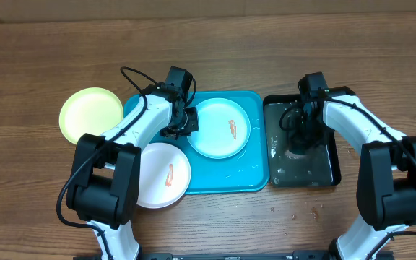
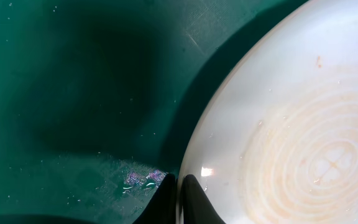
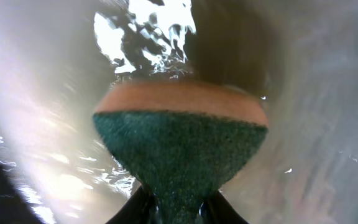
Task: Clean dirty plates on tray and stack at the side
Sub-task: 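Dip and rub the sponge in the black tray water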
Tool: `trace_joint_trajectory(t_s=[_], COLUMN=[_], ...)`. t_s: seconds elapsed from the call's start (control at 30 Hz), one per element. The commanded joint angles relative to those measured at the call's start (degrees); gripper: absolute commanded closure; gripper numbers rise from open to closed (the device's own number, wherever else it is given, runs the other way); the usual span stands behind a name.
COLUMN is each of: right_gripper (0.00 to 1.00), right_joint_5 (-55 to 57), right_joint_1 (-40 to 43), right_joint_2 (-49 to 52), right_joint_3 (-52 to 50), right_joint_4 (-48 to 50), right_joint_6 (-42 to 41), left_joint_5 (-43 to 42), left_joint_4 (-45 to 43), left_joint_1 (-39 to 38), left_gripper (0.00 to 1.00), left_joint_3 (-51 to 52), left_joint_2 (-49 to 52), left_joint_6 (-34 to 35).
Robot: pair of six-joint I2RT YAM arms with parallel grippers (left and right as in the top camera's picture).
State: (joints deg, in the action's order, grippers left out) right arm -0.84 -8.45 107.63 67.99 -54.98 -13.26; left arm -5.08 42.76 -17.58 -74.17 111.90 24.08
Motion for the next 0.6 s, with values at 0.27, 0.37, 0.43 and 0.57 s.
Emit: trace_joint_trajectory(t_s=[0.27, 0.37, 0.43, 0.57], right_gripper=[0.96, 0.96, 0.96, 0.96], right_joint_5=[5.2, 4.9, 2.8, 0.7], right_joint_1=[-0.2, -0.2, -0.2, -0.2], right_joint_2=[-0.3, -0.3, -0.3, -0.3], right_joint_3=[3.7, 3.7, 3.7, 3.7], right_joint_4=[-1.4, -1.5, -1.4, -1.2], right_joint_6=[4.3, 4.5, 6.0, 6.5], left_joint_5=[1.2, 1.3, 1.4, 3.4], left_joint_4=[-1.2, -1.4, -2.0, -2.7], left_joint_1=[0.2, 0.3, 0.3, 0.3], left_gripper=[0.93, 0.92, 0.89, 0.83], left_joint_3=[0.9, 0.9, 0.9, 0.9], left_joint_2=[0.0, 0.0, 0.0, 0.0], left_joint_6=[0.1, -0.4, -1.2, -1.4])
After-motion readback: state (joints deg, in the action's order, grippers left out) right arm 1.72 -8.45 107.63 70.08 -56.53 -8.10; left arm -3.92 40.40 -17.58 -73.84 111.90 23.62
